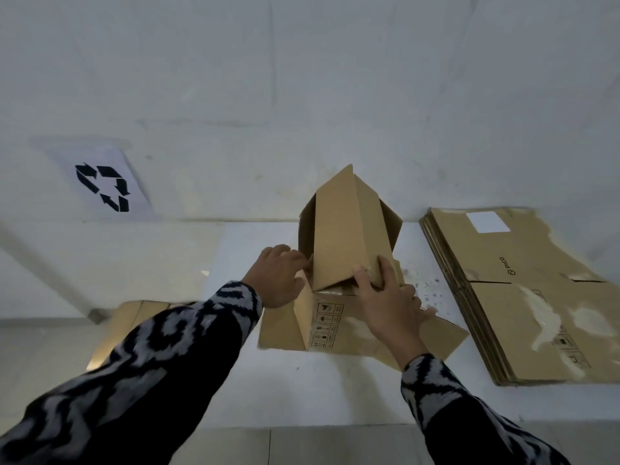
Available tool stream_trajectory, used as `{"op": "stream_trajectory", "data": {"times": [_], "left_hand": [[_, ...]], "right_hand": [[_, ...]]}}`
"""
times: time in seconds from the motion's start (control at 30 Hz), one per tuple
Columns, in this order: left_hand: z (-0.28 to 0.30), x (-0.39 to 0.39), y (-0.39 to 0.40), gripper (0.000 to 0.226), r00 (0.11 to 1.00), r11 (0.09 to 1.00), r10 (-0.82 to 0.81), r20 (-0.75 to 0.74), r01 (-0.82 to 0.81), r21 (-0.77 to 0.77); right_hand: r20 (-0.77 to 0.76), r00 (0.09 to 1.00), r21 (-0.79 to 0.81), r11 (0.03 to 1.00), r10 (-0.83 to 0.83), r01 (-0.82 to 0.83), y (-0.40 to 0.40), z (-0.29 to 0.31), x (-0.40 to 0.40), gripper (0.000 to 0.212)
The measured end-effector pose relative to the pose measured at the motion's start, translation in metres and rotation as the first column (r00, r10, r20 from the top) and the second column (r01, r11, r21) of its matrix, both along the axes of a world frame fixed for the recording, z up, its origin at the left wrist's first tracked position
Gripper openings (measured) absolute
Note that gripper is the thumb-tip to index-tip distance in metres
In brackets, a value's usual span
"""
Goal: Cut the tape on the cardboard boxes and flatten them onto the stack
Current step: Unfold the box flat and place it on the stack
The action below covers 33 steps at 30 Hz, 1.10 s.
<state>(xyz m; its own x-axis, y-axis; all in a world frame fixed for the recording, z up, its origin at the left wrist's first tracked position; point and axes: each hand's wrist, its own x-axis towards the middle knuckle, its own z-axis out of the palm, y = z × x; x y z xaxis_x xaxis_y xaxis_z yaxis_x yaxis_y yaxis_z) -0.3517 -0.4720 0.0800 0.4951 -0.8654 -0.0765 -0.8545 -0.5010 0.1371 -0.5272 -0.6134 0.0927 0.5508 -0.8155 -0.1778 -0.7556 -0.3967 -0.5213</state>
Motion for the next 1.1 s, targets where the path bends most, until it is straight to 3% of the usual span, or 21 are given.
{"op": "stream_trajectory", "data": {"times": [0.07, 0.1, 0.17, 0.27, 0.4, 0.67, 0.77, 0.87, 0.93, 1.03, 1.1], "left_hand": [[0.007, 0.003, 0.002, 0.037, 0.97, 0.987, -0.127, 0.209, 0.102, 0.127], [0.012, 0.004, 0.005, 0.032, 0.956, 0.978, -0.16, 0.246, 0.121, 0.169], [0.021, 0.002, 0.021, 0.028, 0.968, 0.971, -0.166, 0.189, 0.127, 0.201], [0.025, -0.017, 0.056, 0.026, 0.993, 0.993, -0.101, 0.052, 0.098, 0.069], [0.018, -0.037, 0.097, 0.028, 0.995, 0.995, -0.095, -0.032, 0.096, 0.025], [-0.042, -0.022, 0.071, 0.03, 0.966, 0.95, 0.258, 0.024, -0.258, 0.173], [-0.066, -0.027, 0.063, 0.055, 0.924, 0.899, 0.381, 0.034, -0.379, 0.221], [-0.091, -0.043, 0.077, 0.07, 0.81, 0.825, 0.55, -0.203, -0.49, 0.28], [-0.112, -0.054, 0.089, 0.075, 0.71, 0.742, 0.654, -0.26, -0.538, 0.399], [-0.136, -0.067, 0.105, 0.078, 0.519, 0.593, 0.801, -0.298, -0.618, 0.516], [-0.147, -0.076, 0.109, 0.08, 0.366, 0.508, 0.86, -0.356, -0.69, 0.516]], "right_hand": [[0.015, 1.0, 0.012, 1.0, 0.01, -0.01, -0.002, 0.001, 0.0, 0.072], [0.03, 1.0, 0.016, 1.0, 0.005, -0.005, -0.002, 0.002, -0.001, 0.072], [0.067, 0.998, 0.045, 0.999, -0.011, 0.008, -0.002, 0.008, -0.003, 0.071], [0.112, 0.993, 0.117, 0.993, -0.026, 0.013, 0.01, 0.017, -0.01, 0.07], [0.02, 0.998, 0.112, 0.992, 0.059, -0.061, 0.033, 0.012, -0.017, 0.071], [-0.005, 0.989, 0.32, 0.937, 0.149, -0.139, 0.027, -0.056, 0.023, 0.096], [-0.103, 0.976, 0.319, 0.936, 0.192, -0.151, 0.014, -0.076, 0.027, 0.117], [-0.063, 0.978, 0.276, 0.945, 0.198, -0.174, 0.003, -0.087, 0.004, 0.118], [-0.058, 0.982, 0.227, 0.961, 0.178, -0.16, 0.0, -0.099, -0.022, 0.111], [-0.229, 0.971, 0.296, 0.955, 0.074, -0.004, -0.003, -0.131, -0.065, 0.098], [-0.351, 0.936, 0.335, 0.929, -0.029, 0.155, 0.002, -0.148, -0.088, 0.09]]}}
